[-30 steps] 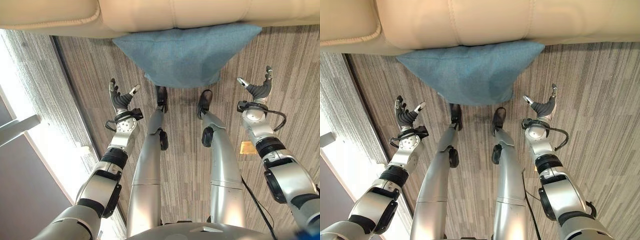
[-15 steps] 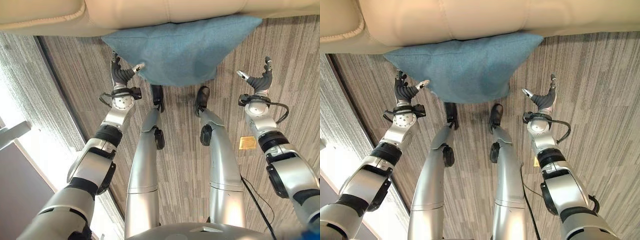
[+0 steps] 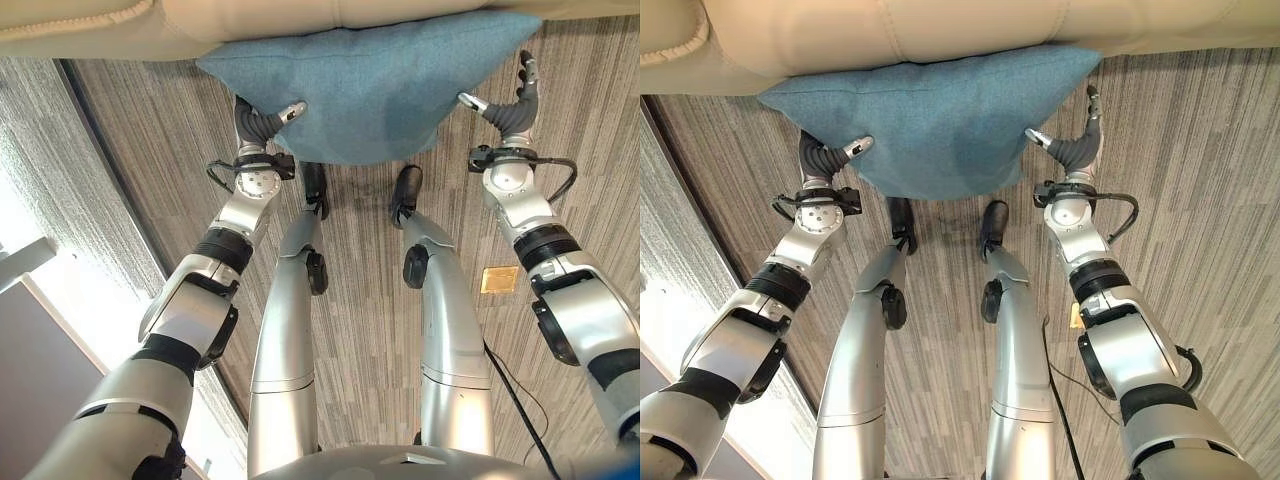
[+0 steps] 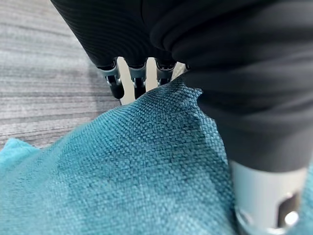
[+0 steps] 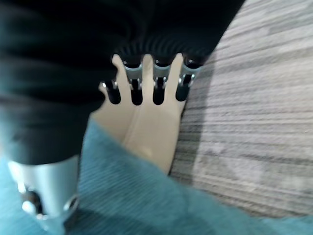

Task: Pick up all the scattered cushions and arrange them neatly on the sofa.

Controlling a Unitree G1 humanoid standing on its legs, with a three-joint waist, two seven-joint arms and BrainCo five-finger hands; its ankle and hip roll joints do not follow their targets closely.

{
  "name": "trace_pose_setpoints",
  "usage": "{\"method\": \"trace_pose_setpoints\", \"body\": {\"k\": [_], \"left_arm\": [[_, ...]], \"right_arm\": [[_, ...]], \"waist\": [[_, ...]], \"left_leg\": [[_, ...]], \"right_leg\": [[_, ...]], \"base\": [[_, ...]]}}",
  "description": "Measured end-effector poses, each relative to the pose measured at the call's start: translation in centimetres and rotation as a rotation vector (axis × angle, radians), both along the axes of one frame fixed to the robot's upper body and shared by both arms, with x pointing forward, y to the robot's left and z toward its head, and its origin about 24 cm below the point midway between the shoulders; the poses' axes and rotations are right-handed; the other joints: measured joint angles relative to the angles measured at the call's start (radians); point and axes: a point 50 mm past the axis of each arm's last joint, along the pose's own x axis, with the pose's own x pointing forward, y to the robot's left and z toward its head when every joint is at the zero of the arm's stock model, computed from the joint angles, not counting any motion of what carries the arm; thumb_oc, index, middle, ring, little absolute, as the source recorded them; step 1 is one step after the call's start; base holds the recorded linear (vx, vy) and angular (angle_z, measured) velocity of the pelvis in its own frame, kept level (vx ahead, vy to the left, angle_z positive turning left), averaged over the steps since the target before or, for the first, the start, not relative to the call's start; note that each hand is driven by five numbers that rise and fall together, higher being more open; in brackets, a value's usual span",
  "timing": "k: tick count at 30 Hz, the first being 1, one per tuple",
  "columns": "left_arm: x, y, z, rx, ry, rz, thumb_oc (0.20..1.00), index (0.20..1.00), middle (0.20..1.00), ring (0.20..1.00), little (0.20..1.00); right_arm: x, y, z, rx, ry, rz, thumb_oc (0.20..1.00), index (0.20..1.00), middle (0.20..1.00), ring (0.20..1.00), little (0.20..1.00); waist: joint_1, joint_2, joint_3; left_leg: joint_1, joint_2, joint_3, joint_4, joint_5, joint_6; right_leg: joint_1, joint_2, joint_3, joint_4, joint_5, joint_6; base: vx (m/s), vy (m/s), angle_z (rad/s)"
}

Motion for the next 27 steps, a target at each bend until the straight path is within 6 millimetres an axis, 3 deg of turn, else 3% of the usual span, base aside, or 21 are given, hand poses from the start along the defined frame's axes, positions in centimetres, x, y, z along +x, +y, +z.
{"method": "trace_pose_setpoints", "body": {"k": [9, 10, 11, 12, 18, 22, 27], "left_arm": [[0.2, -2.2, 1.2, -0.007, -0.026, -0.041, 1.0, 1.0, 1.0, 1.0, 1.0], [0.2, -2.3, 1.4, -0.011, -0.03, -0.042, 1.0, 1.0, 1.0, 1.0, 1.0], [0.2, -2.4, 1.6, -0.014, -0.035, -0.044, 1.0, 1.0, 1.0, 1.0, 1.0], [0.3, -2.6, 1.9, -0.019, -0.044, -0.047, 0.206, 0.206, 0.206, 0.206, 0.206], [-0.2, -3.5, 3.1, -0.096, -0.09, -0.095, 0.2, 0.2, 0.2, 0.2, 0.2], [-0.8, -3.9, 3.2, -0.119, -0.114, -0.135, 0.2, 0.2, 0.2, 0.2, 0.2], [-2.2, -3.5, -0.6, -0.183, -0.051, -0.172, 0.2, 0.2, 0.2, 0.2, 0.2]], "right_arm": [[0.8, 2.4, 1.7, -0.05, 0.001, 0.041, 1.0, 1.0, 1.0, 1.0, 1.0], [0.8, 2.7, 2.0, -0.048, -0.005, 0.046, 0.94, 0.94, 0.94, 0.94, 0.94], [0.8, 2.8, 2.2, -0.046, -0.01, 0.05, 0.354, 0.354, 0.354, 0.354, 0.354], [0.8, 2.9, 2.3, -0.046, -0.013, 0.052, 0.2, 0.2, 0.2, 0.2, 0.2], [0.3, 3.2, 3.2, -0.013, -0.062, 0.089, 0.2, 0.2, 0.2, 0.2, 0.2], [-0.6, 3.0, 2.5, 0.046, -0.097, 0.116, 0.2, 0.2, 0.2, 0.2, 0.2], [-2.2, 3.0, -1.2, 0.083, -0.058, 0.144, 0.2, 0.2, 0.2, 0.2, 0.2]], "waist": [[0.013, 0.0, -0.001], [0.014, 0.0, -0.001], [0.016, 0.0, -0.001], [0.018, 0.0, -0.001], [0.02, 0.001, -0.001], [0.025, 0.001, 0.0], [0.004, -0.002, 0.007]], "left_leg": [[-0.015, -0.003, -0.004, 0.006, 0.0, 0.0], [-0.021, -0.003, -0.004, 0.01, 0.0, 0.0], [-0.028, -0.003, -0.004, 0.013, 0.0, 0.0], [-0.033, -0.004, -0.004, 0.015, 0.001, 0.001], [-0.049, -0.004, -0.011, 0.031, -0.002, -0.006], [-0.031, -0.006, -0.009, -0.008, 0.016, 0.001], [0.139, -0.015, -0.006, -0.116, 0.04, -0.001]], "right_leg": [[-0.013, -0.003, -0.001, 0.01, 0.0, 0.0], [-0.018, -0.003, -0.001, 0.011, 0.0, 0.0], [-0.025, -0.003, -0.001, 0.014, 0.0, -0.001], [-0.031, -0.004, -0.001, 0.02, 0.0, 0.0], [-0.043, -0.006, -0.007, 0.031, -0.004, 0.003], [-0.031, -0.004, -0.007, 0.005, 0.005, -0.002], [0.124, -0.003, -0.011, -0.071, 0.012, 0.001]], "base": [[0.0, 0.0, 0.0], [0.0, 0.0, 0.0], [0.0, 0.0, 0.0], [0.0, 0.0, 0.0], [0.0, 0.0, 0.0], [-0.02, -0.006, 0.01], [-0.06, -0.011, 0.02]]}}
